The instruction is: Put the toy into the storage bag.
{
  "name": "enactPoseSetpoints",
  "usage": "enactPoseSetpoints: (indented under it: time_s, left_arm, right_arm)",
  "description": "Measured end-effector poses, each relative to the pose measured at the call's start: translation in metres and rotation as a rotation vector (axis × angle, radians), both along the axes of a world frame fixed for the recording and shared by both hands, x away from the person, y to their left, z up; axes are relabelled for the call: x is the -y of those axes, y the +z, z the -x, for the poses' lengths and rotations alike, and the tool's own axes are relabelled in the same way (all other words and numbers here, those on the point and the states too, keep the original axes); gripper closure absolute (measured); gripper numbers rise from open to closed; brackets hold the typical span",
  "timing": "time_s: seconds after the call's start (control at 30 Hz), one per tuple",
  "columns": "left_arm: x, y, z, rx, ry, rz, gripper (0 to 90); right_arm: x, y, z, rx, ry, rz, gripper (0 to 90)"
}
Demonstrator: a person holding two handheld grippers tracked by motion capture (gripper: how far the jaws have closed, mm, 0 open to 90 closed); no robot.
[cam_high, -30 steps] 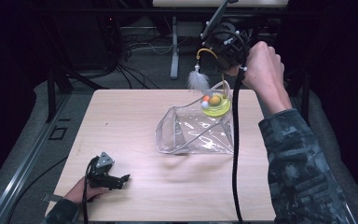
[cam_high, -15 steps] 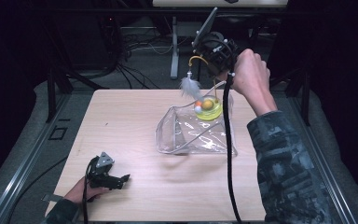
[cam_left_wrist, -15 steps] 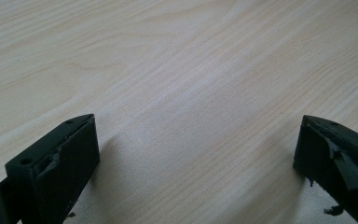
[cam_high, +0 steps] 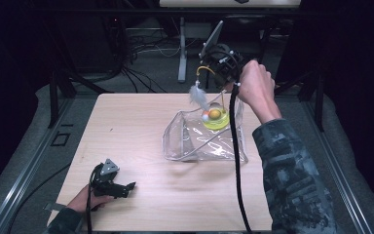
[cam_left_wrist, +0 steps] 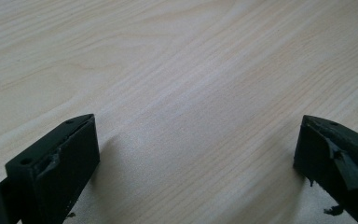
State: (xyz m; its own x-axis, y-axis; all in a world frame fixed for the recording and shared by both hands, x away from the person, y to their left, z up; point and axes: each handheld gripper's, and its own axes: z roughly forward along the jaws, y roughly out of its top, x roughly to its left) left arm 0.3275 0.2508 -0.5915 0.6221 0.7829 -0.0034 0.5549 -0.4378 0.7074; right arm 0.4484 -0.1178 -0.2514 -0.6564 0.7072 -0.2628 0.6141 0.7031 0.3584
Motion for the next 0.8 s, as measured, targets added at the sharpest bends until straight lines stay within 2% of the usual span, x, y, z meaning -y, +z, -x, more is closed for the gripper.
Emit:
enactPoseSetpoints:
  time_s: [0.33,0.6,0.8]
  left_arm:
    - [0.0,0.0,0.0,0.0,0.0,0.0,0.0]
    - [0.0,0.0,0.0,0.0,0.001,0.001,0.0]
    - [0.0,0.0,0.0,0.0,0.001,0.001,0.0]
  right_arm:
    - [0.006,-0.028,-0.008,-0.041,-0.009,-0.011,87.6]
    - [0.008,-0.041,-0.009,-0.065,-0.009,0.009,87.7]
    - [0.01,-0.05,-0.01,-0.079,-0.009,0.002,87.6]
